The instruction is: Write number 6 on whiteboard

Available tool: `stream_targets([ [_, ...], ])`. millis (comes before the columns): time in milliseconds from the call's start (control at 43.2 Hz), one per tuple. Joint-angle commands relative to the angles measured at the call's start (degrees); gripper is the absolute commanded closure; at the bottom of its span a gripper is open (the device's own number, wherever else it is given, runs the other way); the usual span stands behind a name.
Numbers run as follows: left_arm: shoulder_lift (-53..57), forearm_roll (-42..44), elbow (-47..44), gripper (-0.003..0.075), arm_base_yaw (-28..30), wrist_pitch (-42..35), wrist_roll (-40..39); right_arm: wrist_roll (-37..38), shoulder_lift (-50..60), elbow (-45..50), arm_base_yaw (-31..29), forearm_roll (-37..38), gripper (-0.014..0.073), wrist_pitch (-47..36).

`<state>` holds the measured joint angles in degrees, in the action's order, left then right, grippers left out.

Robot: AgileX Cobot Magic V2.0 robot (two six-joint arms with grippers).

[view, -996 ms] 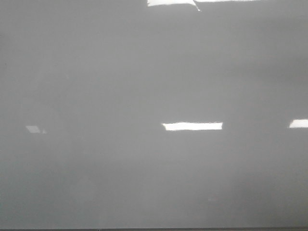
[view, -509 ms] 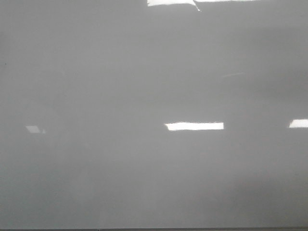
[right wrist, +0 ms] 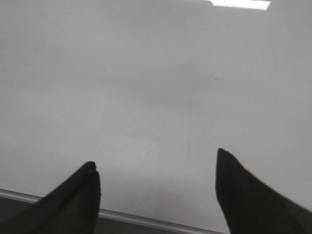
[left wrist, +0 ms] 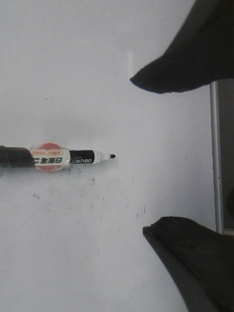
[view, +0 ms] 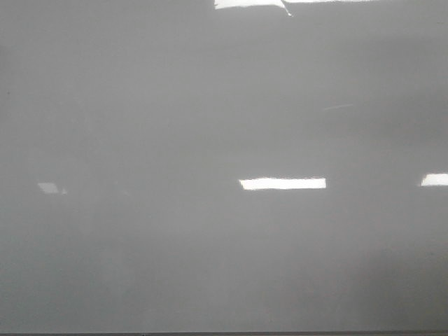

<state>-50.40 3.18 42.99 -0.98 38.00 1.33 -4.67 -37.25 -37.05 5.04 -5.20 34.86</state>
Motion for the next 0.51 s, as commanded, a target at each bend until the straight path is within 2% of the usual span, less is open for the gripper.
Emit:
stream_targets([
  [0,-3.2,0.3,1.6,0.0192,0.1,-6.2,-0.5,-0.7,-0.2,-1.5,0.1,-0.2,0.0065,-4.4],
  [255,-11.0,0.1,1.6,0.0199,0.2,-13.5,-1.3,-0.7,-0.2,-1.5,0.1,-0.2,0.0065,-4.4],
  [347,-13.3,-0.7,1.6,0.0199,1.4,-17.4,-4.0,-0.7,-0.2,-1.5,0.1,-0.2,0.0065,-4.4],
  [486,-16.8,-1.6,1.6,0.0199,2.6,-21.7,-4.0,-0.7,-0.2,-1.5,0.1,-0.2,0.0065,-4.4],
])
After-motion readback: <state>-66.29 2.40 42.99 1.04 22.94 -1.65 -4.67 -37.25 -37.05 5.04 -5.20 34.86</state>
